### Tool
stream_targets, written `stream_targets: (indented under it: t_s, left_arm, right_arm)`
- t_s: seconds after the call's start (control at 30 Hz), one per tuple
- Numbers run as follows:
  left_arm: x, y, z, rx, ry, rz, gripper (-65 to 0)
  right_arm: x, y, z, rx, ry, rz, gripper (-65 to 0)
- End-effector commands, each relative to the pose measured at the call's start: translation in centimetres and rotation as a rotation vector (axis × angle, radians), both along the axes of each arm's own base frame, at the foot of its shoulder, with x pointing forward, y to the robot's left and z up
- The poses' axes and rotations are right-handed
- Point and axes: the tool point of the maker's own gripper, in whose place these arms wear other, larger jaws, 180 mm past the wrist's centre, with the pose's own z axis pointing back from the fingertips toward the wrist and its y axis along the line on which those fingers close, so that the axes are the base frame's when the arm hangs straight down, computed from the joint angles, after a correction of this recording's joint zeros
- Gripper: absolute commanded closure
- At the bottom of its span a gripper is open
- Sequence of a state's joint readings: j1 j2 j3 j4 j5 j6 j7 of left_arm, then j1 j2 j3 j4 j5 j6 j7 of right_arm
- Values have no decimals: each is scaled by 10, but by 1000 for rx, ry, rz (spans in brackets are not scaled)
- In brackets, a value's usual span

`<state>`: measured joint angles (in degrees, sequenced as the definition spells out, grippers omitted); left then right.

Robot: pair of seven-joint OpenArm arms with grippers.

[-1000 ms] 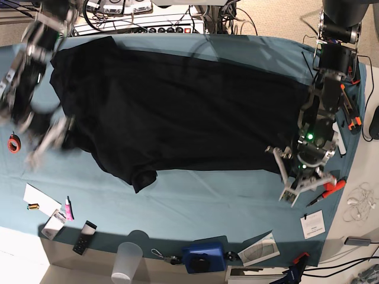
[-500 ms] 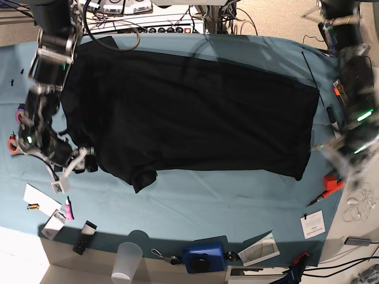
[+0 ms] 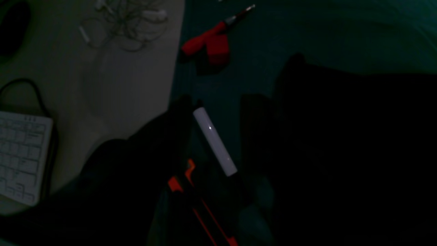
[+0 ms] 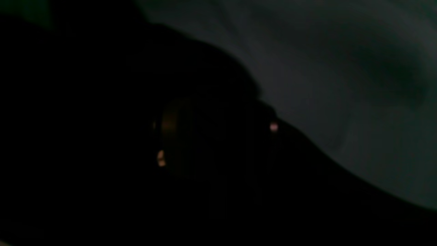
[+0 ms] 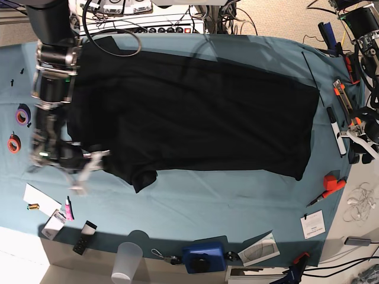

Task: Layout the t-shirt on the table in an organized manner, then fold the t-shirt properly
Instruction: 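Pull the shirt edges apart with both grippers to flatten it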

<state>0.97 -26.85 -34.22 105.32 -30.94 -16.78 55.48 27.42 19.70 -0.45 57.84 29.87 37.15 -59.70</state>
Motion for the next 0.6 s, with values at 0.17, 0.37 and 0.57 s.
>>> stream_targets:
  t_s: [0.17,0.37,0.57]
  left_arm:
    - [6,4,19,24,-58,-2,-241]
    - [6,4,19,23,-59,-2,-241]
    - [6,3,20,17,-61,-5,-241]
  right_arm:
    - [18,5,17,3,-57,-26,-69]
    - [25,-27,15,-162,-71,-96,0]
    - [46,-55,69,-152,-254,-216,0]
